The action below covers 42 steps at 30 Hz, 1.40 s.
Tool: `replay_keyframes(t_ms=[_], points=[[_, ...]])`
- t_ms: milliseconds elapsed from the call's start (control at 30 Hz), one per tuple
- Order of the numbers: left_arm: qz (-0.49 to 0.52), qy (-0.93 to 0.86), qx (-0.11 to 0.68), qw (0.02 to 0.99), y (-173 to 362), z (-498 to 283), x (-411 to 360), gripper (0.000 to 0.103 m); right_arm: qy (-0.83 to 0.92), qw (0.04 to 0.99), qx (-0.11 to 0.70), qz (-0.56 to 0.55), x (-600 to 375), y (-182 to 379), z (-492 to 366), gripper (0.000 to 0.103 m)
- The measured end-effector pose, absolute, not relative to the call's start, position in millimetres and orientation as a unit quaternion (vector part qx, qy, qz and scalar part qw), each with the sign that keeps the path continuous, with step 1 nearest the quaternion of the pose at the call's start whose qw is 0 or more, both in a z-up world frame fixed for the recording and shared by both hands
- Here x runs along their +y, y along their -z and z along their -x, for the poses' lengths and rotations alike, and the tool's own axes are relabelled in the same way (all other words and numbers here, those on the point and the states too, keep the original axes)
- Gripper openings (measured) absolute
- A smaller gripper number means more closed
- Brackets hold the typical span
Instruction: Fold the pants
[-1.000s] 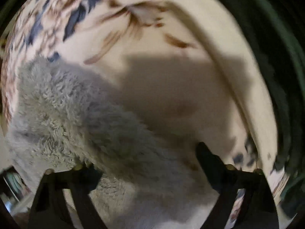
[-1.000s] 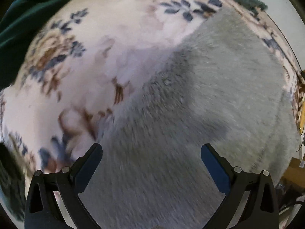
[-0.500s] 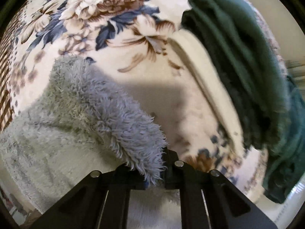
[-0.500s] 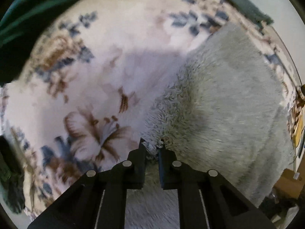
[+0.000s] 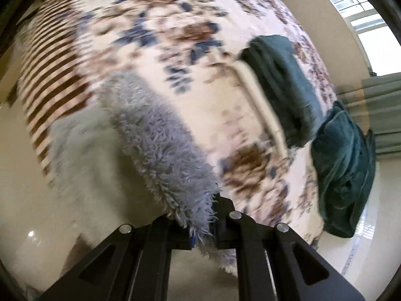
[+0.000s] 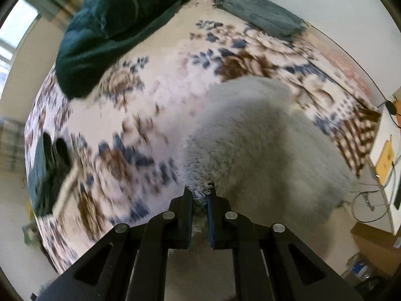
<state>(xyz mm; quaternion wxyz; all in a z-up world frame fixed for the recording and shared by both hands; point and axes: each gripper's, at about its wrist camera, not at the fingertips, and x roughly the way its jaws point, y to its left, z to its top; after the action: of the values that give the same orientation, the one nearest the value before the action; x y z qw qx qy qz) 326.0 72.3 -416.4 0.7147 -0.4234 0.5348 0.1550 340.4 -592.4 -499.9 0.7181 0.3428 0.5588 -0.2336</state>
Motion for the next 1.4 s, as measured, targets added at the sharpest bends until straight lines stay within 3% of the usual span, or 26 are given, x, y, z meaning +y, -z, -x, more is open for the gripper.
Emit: replay_keyframes(t_ms=[267, 467, 500, 533, 567, 600, 633, 667, 733, 800, 833, 967, 1167, 1200, 1233, 1333, 1400], points=[[0.404, -0.223, 0.574, 0.676, 507, -226, 82, 0.007, 0.216, 0.691, 0.616, -0.309, -581, 550, -223, 0.009], [0.377, -0.240, 0.614, 0.651, 560, -209, 78, 0.011, 0.205, 0.659, 0.667, -0.282, -579, 615, -193, 0.013], [0.371, -0.242, 0.613, 0.654, 556, -211, 77, 0.011, 0.199, 0.653, 0.673, -0.283, -581, 620, -192, 0.024], [0.361, -0.244, 0.607, 0.664, 548, -214, 75, 0.012, 0.189, 0.644, 0.683, -0.290, -584, 624, -190, 0.046], [0.351, -0.244, 0.602, 0.674, 540, -216, 74, 0.013, 0.177, 0.640, 0.683, -0.305, -587, 624, -188, 0.057], [0.321, -0.250, 0.597, 0.691, 526, -222, 69, 0.020, 0.168, 0.641, 0.679, -0.316, -592, 620, -185, 0.072], [0.302, -0.255, 0.595, 0.700, 518, -223, 68, 0.032, 0.164, 0.643, 0.677, -0.320, -594, 614, -183, 0.076], [0.275, -0.261, 0.586, 0.717, 503, -228, 64, 0.038, 0.159, 0.649, 0.673, -0.316, -599, 602, -181, 0.076], [0.245, -0.262, 0.569, 0.740, 482, -237, 57, 0.061, 0.155, 0.665, 0.668, -0.297, -604, 582, -184, 0.080], [0.208, -0.263, 0.552, 0.763, 463, -244, 52, 0.073, 0.151, 0.691, 0.653, -0.270, -608, 557, -199, 0.084], [0.193, -0.263, 0.546, 0.772, 457, -245, 49, 0.074, 0.151, 0.700, 0.650, -0.256, -610, 551, -209, 0.084], [0.112, -0.236, 0.538, 0.802, 445, -262, 16, 0.074, 0.151, 0.737, 0.635, -0.176, -609, 550, -285, 0.084], [0.075, -0.140, 0.578, 0.801, 477, -299, -76, 0.074, 0.154, 0.726, 0.667, -0.069, -602, 607, -378, 0.084], [0.063, -0.123, 0.584, 0.800, 482, -303, -95, 0.074, 0.159, 0.718, 0.675, -0.053, -603, 617, -379, 0.078], [0.054, -0.105, 0.589, 0.800, 487, -306, -114, 0.074, 0.168, 0.717, 0.675, -0.046, -605, 620, -377, 0.058], [0.038, -0.063, 0.602, 0.795, 492, -309, -155, 0.074, 0.215, 0.726, 0.649, -0.066, -635, 606, -353, 0.017], [0.031, -0.032, 0.608, 0.792, 495, -307, -180, 0.074, 0.258, 0.734, 0.617, -0.121, -670, 584, -315, 0.014]])
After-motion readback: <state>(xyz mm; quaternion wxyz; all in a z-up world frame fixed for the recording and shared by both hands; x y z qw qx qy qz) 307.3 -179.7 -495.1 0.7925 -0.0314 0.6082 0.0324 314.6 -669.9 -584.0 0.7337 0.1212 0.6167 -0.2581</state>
